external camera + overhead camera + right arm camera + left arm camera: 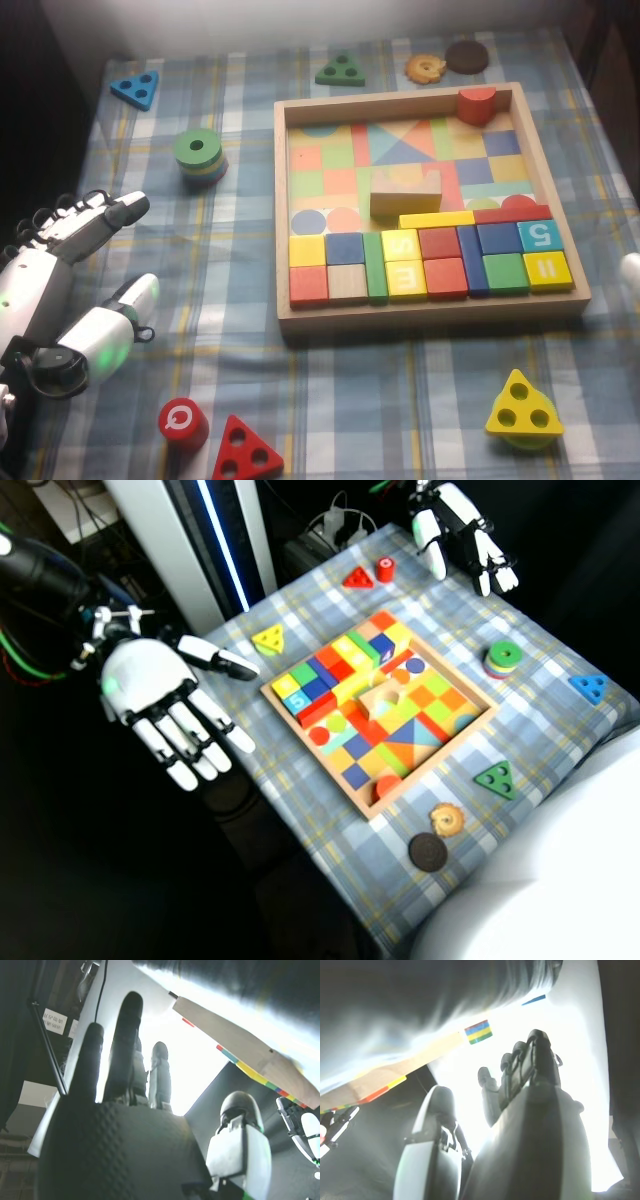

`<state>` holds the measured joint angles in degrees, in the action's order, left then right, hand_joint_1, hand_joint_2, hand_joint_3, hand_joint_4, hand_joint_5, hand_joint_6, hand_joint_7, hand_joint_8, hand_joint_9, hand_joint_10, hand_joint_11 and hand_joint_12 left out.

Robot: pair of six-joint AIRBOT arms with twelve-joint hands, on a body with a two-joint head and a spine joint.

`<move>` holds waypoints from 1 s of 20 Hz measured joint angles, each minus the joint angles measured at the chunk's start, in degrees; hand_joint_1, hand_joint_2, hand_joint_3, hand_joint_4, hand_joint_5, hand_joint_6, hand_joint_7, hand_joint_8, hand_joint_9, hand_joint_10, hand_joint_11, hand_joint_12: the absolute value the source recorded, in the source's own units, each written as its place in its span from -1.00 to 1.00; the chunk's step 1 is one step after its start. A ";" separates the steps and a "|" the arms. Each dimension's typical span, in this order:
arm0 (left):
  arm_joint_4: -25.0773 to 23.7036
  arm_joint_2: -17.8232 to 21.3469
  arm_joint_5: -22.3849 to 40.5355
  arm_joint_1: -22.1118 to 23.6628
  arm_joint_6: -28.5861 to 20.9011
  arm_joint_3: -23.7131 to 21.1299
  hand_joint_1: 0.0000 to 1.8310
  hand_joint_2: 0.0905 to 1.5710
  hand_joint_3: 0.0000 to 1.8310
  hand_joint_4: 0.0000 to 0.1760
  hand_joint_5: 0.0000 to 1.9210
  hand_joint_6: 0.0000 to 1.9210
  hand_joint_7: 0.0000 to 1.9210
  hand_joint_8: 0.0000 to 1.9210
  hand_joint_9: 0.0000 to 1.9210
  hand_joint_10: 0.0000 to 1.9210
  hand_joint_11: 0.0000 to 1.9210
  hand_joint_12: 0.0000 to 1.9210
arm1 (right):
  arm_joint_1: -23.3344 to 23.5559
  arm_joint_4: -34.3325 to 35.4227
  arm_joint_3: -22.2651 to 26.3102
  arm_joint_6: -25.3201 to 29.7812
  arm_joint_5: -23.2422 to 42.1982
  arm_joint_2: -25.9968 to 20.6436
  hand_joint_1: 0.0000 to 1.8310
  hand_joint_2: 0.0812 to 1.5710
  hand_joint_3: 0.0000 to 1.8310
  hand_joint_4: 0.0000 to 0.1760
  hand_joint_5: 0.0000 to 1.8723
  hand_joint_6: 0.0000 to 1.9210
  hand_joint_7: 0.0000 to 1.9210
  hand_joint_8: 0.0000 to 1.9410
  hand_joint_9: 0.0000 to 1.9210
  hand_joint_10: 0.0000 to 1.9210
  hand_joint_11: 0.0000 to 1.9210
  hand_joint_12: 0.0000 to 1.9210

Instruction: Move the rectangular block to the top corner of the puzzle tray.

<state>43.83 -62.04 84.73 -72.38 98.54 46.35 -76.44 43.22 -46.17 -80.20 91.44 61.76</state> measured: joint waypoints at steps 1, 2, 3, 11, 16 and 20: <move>-0.04 0.00 0.00 0.00 0.00 0.00 -0.21 0.76 -0.99 -0.43 -0.57 -1.00 -0.75 -1.00 -0.88 -0.97 -1.00 -1.00 | 0.00 0.02 0.00 0.00 -0.02 0.00 -1.00 0.59 -0.99 0.12 -0.72 -0.99 -0.74 -1.00 -0.84 -0.99 -1.00 -0.54; -0.09 0.00 -0.02 0.00 0.00 0.00 -0.22 0.76 -0.99 -0.43 -0.56 -1.00 -0.75 -1.00 -0.89 -0.98 -1.00 -1.00 | 0.00 -0.09 0.02 0.07 -0.07 -0.11 -1.00 0.57 -1.00 0.24 -0.72 -1.00 -0.74 -1.00 -0.84 -0.99 -1.00 -0.54; -0.26 0.00 -0.09 0.00 0.00 0.00 -0.21 0.76 -1.00 -0.44 -0.56 -1.00 -0.76 -1.00 -0.89 -0.98 -1.00 -1.00 | 0.00 -0.55 0.02 0.79 -0.48 -0.52 -1.00 0.57 -1.00 0.13 -0.73 -1.00 -0.76 -1.00 -0.84 -1.00 -1.00 -0.56; -0.70 0.07 -1.20 0.24 -0.02 0.02 -0.23 0.76 -1.00 -0.61 -0.55 -1.00 -0.74 -1.00 -0.85 -0.99 -1.00 -1.00 | -0.22 -12.79 -7.56 25.81 -6.97 -8.98 -0.82 0.55 -1.00 -0.58 -0.76 -1.00 -0.78 -1.00 -0.82 -0.99 -1.00 -0.30; -0.68 0.07 -1.55 0.35 -0.02 0.00 -0.33 0.80 -0.99 -0.37 -0.57 -1.00 -0.73 -1.00 -0.87 -1.00 -1.00 -1.00 | 4.26 -27.10 -10.99 31.30 -16.65 -15.15 -0.55 0.45 -1.00 -1.00 -0.75 -1.00 -0.70 -0.99 -0.75 -0.97 -1.00 -0.27; -0.52 0.07 -1.70 0.37 -0.02 0.00 -0.32 0.80 -1.00 -0.47 -0.56 -1.00 -0.75 -1.00 -0.88 -1.00 -1.00 -1.00 | 7.72 -35.52 -16.50 43.43 -24.59 -17.29 -0.32 0.44 -1.00 -1.00 -0.76 -0.99 -0.66 -0.99 -0.75 -0.98 -1.00 -0.19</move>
<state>43.31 -61.98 83.02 -72.01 98.52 46.35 -68.73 7.70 -62.67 -36.77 66.85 44.47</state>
